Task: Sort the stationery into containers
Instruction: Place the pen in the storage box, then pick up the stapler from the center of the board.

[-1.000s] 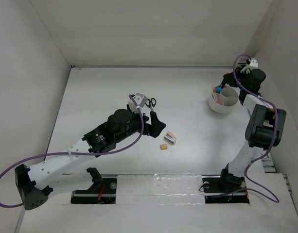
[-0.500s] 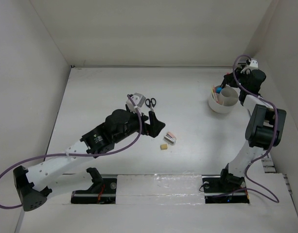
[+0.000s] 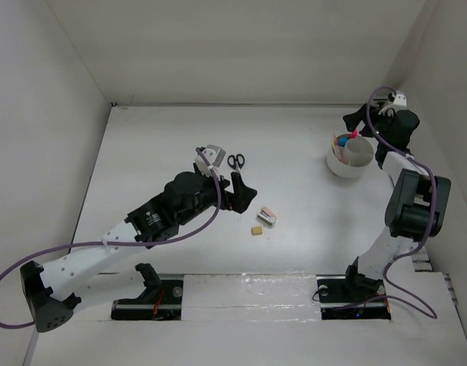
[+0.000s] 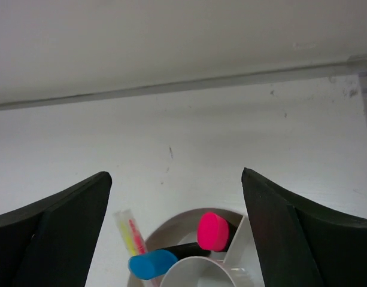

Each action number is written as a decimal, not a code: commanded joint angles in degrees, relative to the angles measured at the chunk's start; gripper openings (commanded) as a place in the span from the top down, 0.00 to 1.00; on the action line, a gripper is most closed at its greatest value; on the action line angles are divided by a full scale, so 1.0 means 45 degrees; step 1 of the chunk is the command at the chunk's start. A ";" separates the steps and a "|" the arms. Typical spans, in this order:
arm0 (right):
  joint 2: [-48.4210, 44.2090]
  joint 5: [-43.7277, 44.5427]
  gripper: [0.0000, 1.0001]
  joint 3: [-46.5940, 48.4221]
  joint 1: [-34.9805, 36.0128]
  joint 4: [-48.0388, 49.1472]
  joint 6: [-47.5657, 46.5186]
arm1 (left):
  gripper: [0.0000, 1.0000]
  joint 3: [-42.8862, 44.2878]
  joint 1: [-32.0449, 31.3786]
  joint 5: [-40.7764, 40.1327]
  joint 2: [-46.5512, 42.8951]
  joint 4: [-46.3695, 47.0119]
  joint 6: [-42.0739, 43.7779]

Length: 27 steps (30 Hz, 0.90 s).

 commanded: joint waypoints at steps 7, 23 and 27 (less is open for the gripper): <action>-0.2798 0.1736 0.00 0.1231 0.1791 -0.1149 -0.0113 | 0.00 0.0783 -0.0053 -0.2158 0.1172 -0.0817 -0.0989; -0.9419 0.9082 0.00 -0.2632 0.8724 -0.8162 0.0492 | 0.00 0.1528 0.0572 -0.2080 0.3399 -0.1462 -0.2434; -1.0513 0.9083 0.00 -0.3218 0.9098 -0.9490 0.0745 | 0.00 0.1644 0.0572 -0.2236 0.3946 -0.1463 -0.2883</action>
